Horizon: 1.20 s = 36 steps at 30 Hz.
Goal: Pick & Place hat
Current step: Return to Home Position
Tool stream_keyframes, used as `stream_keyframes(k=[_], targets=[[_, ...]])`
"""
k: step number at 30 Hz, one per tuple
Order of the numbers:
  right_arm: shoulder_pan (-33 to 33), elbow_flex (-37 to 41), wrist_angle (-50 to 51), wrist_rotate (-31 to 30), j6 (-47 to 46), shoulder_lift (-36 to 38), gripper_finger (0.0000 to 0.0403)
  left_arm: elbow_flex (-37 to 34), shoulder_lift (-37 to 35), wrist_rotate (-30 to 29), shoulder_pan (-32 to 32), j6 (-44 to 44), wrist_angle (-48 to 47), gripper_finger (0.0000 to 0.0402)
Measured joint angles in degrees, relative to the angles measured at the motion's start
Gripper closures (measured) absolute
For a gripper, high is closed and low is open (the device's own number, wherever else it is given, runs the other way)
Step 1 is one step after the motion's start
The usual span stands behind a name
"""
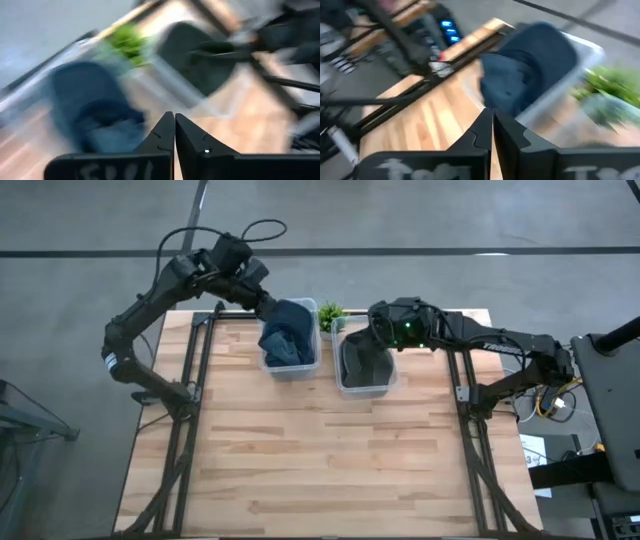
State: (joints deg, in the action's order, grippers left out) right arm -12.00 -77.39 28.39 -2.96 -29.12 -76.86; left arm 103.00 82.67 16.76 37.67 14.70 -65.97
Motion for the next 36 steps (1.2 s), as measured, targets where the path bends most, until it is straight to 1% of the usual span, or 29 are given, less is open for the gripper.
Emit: stream_keyframes(k=[1,3,6,8,12,15,16,18,20,23,26,28,30,34,36], targets=[[0.0,1.4,-2.8,1.0,1.3,0.0,0.039,-0.8,-0.8,2.5,-0.7,0.0,2.0,0.0395],[0.1,4.3,-9.1,5.2,5.9,0.0,0.0393,-3.0,-2.5,6.6,-2.3,0.4,6.5,0.04],[0.3,8.8,-18.1,10.1,9.7,0.3,0.0394,-7.2,-5.3,7.3,-5.0,1.5,12.1,0.04],[0.5,11.7,-22.1,11.2,10.9,0.7,0.0394,-10.8,-7.7,7.2,-6.3,1.5,15.7,0.0401],[0.9,17.0,-24.2,11.1,11.5,2.2,0.0394,-19.4,-13.4,7.2,-9.1,5.9,22.4,0.0401],[0.9,19.9,-24.3,11.0,6.1,3.1,0.0394,-25.3,-17.1,7.7,-10.1,11.9,23.4,0.0401],[0.9,20.8,-24.2,10.9,5.4,3.3,0.0394,-27.2,-18.2,7.6,-10.0,12.4,23.4,0.0401],[0.9,22.4,-23.7,10.5,7.5,3.3,0.0394,-30.7,-20.3,7.4,-10.0,11.3,23.4,0.0401],[0.8,24.2,-22.0,10.4,10.8,3.4,0.0394,-34.1,-22.4,7.3,-9.9,7.5,22.6,0.0401],[0.9,26.5,-24.3,10.4,11.0,2.6,0.0394,-39.6,-25.4,7.2,-10.4,1.4,24.4,0.0401],[0.9,29.4,-26.8,10.3,12.2,1.9,0.0394,-45.6,-28.1,7.3,-11.8,-2.8,30.3,0.0401],[1.0,31.8,-29.5,10.7,15.3,2.4,0.0394,-49.6,-30.1,8.6,-12.7,-3.8,35.6,0.0401],[1.3,34.3,-34.4,10.8,18.3,3.7,0.0394,-53.5,-32.4,10.9,-13.3,-3.1,41.8,0.0401],[1.0,40.1,-42.1,10.9,17.8,7.4,0.0394,-61.4,-36.6,15.3,-14.3,0.2,54.8,0.0401],[0.9,42.6,-44.7,10.2,17.5,10.2,0.0394,-64.6,-38.9,15.8,-14.6,-0.5,60.6,0.0401]])
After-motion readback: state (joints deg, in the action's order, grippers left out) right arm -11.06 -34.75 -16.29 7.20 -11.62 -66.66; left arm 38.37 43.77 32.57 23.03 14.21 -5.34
